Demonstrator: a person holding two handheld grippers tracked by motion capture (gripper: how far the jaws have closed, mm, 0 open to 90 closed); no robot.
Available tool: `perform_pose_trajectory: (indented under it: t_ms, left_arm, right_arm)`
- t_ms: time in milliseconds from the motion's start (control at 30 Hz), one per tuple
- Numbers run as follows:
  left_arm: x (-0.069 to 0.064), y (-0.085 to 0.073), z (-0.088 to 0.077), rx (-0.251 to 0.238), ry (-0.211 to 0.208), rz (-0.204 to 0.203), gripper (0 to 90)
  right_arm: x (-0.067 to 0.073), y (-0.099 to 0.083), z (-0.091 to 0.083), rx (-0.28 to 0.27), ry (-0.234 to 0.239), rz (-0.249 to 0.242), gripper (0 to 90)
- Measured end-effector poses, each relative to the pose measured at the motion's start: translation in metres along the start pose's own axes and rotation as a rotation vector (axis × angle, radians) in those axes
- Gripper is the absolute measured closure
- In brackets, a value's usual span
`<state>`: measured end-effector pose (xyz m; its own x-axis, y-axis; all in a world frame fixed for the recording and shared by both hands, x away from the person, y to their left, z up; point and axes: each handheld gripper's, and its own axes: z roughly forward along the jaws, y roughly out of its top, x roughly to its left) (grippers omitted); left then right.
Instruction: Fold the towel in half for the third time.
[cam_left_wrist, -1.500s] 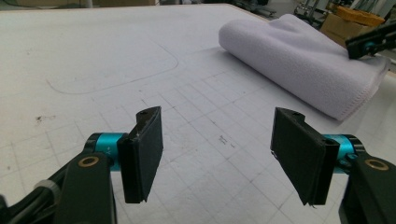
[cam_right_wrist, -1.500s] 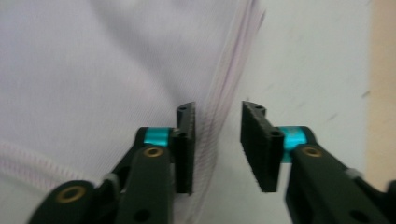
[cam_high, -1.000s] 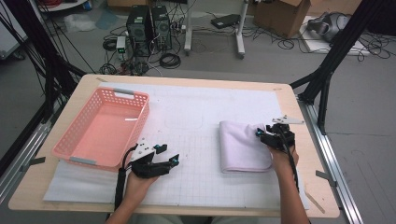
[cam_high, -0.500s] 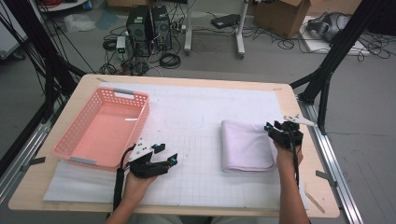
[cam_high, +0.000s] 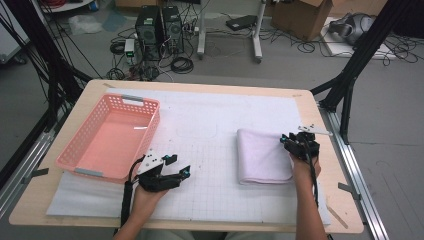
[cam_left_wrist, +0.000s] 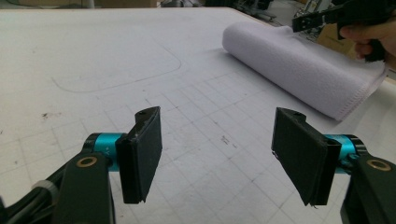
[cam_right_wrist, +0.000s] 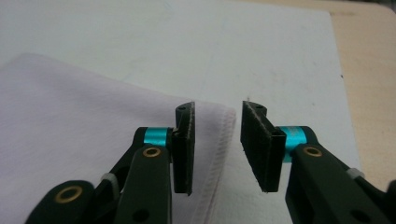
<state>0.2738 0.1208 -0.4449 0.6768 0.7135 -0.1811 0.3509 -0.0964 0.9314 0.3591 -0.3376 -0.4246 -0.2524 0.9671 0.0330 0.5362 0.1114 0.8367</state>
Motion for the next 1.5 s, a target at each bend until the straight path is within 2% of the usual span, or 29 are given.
perform_pose_trajectory:
  t_ms: [33,67,100,133,167,200,233,267,300,333,367,400,433,533,600,633,667,700,767,800,900,1067,1100,1200,1333,1500]
  left_arm:
    - [-0.001,0.0,0.0,0.001,0.002,0.001,33.7]
    - [-0.001,0.0,0.0,0.001,0.002,0.001,33.7]
    - [-0.001,0.0,0.0,0.003,0.004,0.004,33.7]
    - [-0.001,0.0,0.0,0.003,0.004,0.003,33.7]
    - [0.0,0.0,0.0,0.004,0.004,0.001,33.7]
    - [0.0,0.001,0.0,0.0,0.003,0.0,33.6]
    - [0.0,0.001,0.0,-0.002,0.004,-0.002,33.6]
    - [0.0,0.001,0.0,-0.001,0.003,-0.004,33.6]
    - [0.0,0.001,0.0,0.0,0.002,-0.003,33.7]
    - [0.0,0.001,0.0,0.0,0.003,-0.003,33.7]
    - [0.0,0.002,-0.001,-0.007,0.002,-0.021,33.3]
    - [0.0,0.002,-0.001,-0.007,0.002,-0.021,33.0]
    - [0.0,0.003,-0.002,-0.019,0.001,-0.025,33.0]
    - [0.001,0.003,-0.002,-0.015,0.002,-0.026,32.1]
    - [0.002,0.003,-0.001,-0.012,0.02,-0.041,29.5]
    - [0.001,0.003,-0.001,-0.007,0.021,-0.044,24.7]
    - [0.001,0.003,-0.001,-0.011,0.025,-0.044,24.7]
    - [-0.001,0.005,-0.002,-0.019,0.045,-0.032,18.3]
    - [-0.001,0.006,-0.002,-0.023,0.045,-0.031,16.6]
    - [0.0,0.006,-0.002,-0.023,0.026,-0.039,16.6]
    - [0.0,0.006,-0.001,-0.017,0.025,-0.048,16.6]
    - [-0.002,0.008,-0.001,-0.027,0.005,-0.045,16.6]
    - [-0.002,0.009,-0.001,-0.028,-0.008,-0.032,16.6]
    - [-0.002,0.01,-0.001,-0.035,-0.029,-0.024,16.6]
    - [0.0,0.011,-0.001,-0.034,-0.043,-0.018,16.7]
    - [-0.001,0.011,-0.003,-0.036,-0.038,-0.014,16.7]
  right_arm:
    - [0.002,-0.005,-0.014,-0.028,0.097,-0.026,62.4]
    - [0.002,-0.005,-0.014,-0.028,0.097,-0.026,62.4]
    - [0.004,-0.007,-0.019,-0.032,0.139,-0.031,61.3]
    - [0.012,-0.014,-0.029,-0.01,0.221,-0.095,60.9]
    - [0.012,-0.014,-0.029,-0.01,0.221,-0.095,60.9]
    - [0.022,-0.025,-0.037,0.031,0.283,-0.163,60.1]
    - [0.022,-0.025,-0.037,0.031,0.283,-0.163,60.1]
    - [0.028,-0.034,-0.039,0.075,0.312,-0.214,57.0]
    - [0.029,-0.038,-0.04,0.097,0.314,-0.233,55.5]
    - [0.029,-0.038,-0.04,0.097,0.314,-0.233,55.5]
    - [0.024,-0.043,-0.045,0.106,0.333,-0.213,55.6]
    - [0.024,-0.043,-0.045,0.106,0.333,-0.213,55.6]
    - [0.018,-0.046,-0.054,0.119,0.31,-0.23,55.7]
    - [0.011,-0.054,-0.064,0.117,0.308,-0.226,55.7]
    - [0.008,-0.056,-0.067,0.118,0.321,-0.214,55.4]
    - [0.005,-0.056,-0.074,0.107,0.313,-0.203,51.5]
    - [0.005,-0.056,-0.074,0.107,0.313,-0.203,51.5]
    - [0.004,-0.055,-0.08,0.081,0.314,-0.184,48.2]
    - [0.004,-0.055,-0.086,0.05,0.314,-0.162,45.3]
    - [0.003,-0.055,-0.088,0.037,0.317,-0.151,43.0]
    - [0.001,-0.058,-0.091,0.026,0.318,-0.127,40.7]
    - [0.003,-0.063,-0.109,-0.056,0.248,-0.125,25.4]
    - [0.004,-0.062,-0.11,-0.069,0.235,-0.132,24.2]
    - [0.005,-0.06,-0.111,-0.093,0.214,-0.13,20.7]
    - [0.008,-0.057,-0.111,-0.121,0.201,-0.134,20.4]
    - [0.007,-0.057,-0.113,-0.13,0.192,-0.149,18.4]
